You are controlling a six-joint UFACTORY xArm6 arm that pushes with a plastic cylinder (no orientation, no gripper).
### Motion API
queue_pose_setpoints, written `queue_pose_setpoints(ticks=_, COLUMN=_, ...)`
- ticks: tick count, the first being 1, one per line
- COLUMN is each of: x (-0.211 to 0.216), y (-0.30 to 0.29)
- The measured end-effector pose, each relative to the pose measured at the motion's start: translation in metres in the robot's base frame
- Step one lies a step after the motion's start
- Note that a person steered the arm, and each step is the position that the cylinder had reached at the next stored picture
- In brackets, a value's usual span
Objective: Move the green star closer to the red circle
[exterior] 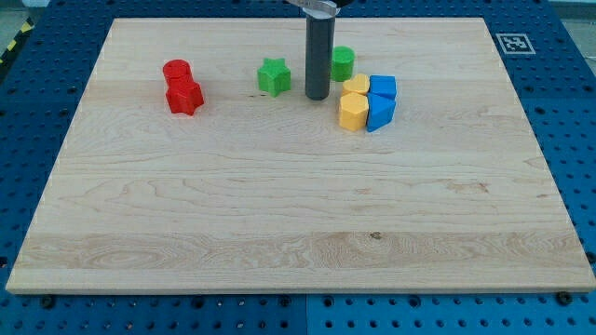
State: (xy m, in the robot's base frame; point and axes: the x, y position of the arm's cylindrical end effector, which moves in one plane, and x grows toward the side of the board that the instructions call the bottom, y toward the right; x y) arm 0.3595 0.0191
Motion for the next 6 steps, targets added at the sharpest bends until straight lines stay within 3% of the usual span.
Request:
queue_pose_setpoints(ticks=3, x=-0.029, y=-0.103)
queue_pose_setpoints(ticks=6, x=-0.059, y=-0.143)
